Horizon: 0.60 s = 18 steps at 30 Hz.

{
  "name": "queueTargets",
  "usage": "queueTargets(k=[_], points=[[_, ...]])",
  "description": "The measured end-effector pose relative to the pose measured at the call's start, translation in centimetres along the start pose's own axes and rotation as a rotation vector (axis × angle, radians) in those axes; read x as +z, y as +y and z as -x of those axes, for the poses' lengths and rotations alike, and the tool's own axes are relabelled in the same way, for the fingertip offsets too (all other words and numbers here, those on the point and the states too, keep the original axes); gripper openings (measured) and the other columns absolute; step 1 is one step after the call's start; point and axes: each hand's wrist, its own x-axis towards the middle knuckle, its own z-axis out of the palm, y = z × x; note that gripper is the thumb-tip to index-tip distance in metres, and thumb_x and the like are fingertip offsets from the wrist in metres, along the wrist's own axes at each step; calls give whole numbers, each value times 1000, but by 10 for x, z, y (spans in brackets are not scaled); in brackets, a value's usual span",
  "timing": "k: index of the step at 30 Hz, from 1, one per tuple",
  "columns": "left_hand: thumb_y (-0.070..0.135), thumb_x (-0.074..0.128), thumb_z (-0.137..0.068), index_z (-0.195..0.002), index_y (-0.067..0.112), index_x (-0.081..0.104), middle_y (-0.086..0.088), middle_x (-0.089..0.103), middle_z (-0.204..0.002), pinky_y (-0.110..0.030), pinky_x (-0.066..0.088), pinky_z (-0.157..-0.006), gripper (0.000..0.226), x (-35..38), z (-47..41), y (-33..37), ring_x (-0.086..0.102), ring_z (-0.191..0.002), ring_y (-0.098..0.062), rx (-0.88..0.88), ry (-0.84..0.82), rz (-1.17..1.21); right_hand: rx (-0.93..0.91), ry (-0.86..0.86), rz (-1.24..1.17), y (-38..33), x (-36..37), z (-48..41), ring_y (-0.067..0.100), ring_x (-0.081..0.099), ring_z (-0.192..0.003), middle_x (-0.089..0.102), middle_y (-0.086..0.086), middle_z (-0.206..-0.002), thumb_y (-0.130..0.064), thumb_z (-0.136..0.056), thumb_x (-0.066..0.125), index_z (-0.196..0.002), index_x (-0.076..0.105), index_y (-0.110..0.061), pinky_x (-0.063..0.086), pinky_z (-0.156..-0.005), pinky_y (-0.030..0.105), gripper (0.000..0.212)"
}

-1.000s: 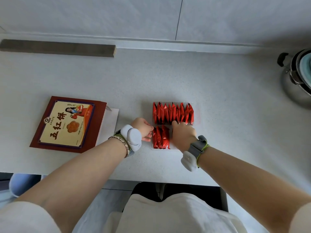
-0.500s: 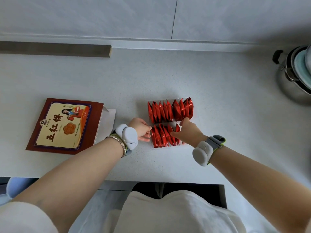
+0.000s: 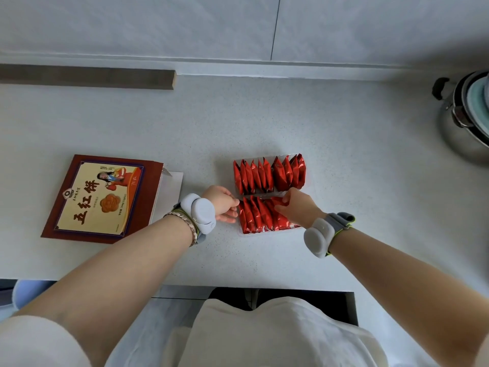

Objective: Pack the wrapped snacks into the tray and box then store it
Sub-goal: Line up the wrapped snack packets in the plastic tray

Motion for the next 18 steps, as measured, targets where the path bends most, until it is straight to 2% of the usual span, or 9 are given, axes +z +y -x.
queueTargets(k=[3, 5, 6, 8, 10, 13, 16, 18], points=[[-3, 50, -92, -89, 4, 47, -11, 50, -70, -42, 53, -71, 8, -1, -1, 2, 53, -59, -21, -26, -15, -11, -7, 172, 7, 0, -19, 0, 21, 54, -71, 59, 10, -87, -18, -88, 53, -98, 58, -3, 42, -53, 26, 18], [-2, 50, -93, -87, 4, 46, -11, 49, -70, -45, 52, -76, 9, -2, -2, 4, 52, -60, -21, -52, -30, -10, 6, 297, 1, 1, -34, -1, 22, 51, -62, 57, 9, -73, -17, -86, 52, -81, 59, -4, 38, -49, 25, 16], [-2, 50, -93, -81, 5, 46, -10, 49, -70, -46, 50, -79, 14, -2, -3, 5, 52, -60, -20, -64, -36, -11, 18, 285, 12, 1, -39, -2, 20, 49, -56, 55, 7, -65, -21, -86, 53, -71, 55, -5, 37, -48, 24, 22], [-1, 50, -93, -75, 7, 44, -10, 49, -70, -47, 48, -82, 21, -3, -5, 6, 52, -60, -20, -78, -43, -18, 43, 120, 97, 1, -39, -1, 13, 45, -47, 49, 1, -54, -33, -86, 57, -59, 46, -9, 37, -45, 21, 38], [-1, 50, -93, -74, 6, 45, -10, 49, -70, -47, 49, -79, 21, -3, -6, 7, 53, -61, -20, -80, -46, -28, 56, 2, 163, -1, -26, 0, 9, 44, -47, 47, -1, -56, -36, -86, 58, -58, 41, -13, 36, -42, 18, 40], [-2, 50, -93, -73, 6, 44, -11, 50, -69, -43, 54, -70, 22, -4, -9, 6, 54, -60, -21, -64, -35, -35, 10, -34, 210, -4, -5, -1, 16, 50, -59, 49, 1, -64, -36, -86, 57, -64, 44, -12, 35, -44, 18, 34], [-2, 50, -93, -74, 7, 44, -10, 50, -68, -31, 55, -45, 22, -6, -9, 7, 54, -58, -20, -54, -22, -59, 54, -103, 36, -3, 3, -7, 13, 49, -56, 51, 1, -64, -34, -83, 61, -67, 47, -13, 38, -48, 18, 30], [-2, 49, -93, -73, 8, 42, -10, 49, -68, -26, 51, -37, 23, -7, -9, 8, 52, -57, -20, -48, -18, -58, 123, -189, -170, -1, 4, -12, 13, 50, -56, 51, 1, -62, -33, -79, 66, -64, 48, -13, 51, -60, 25, 31]])
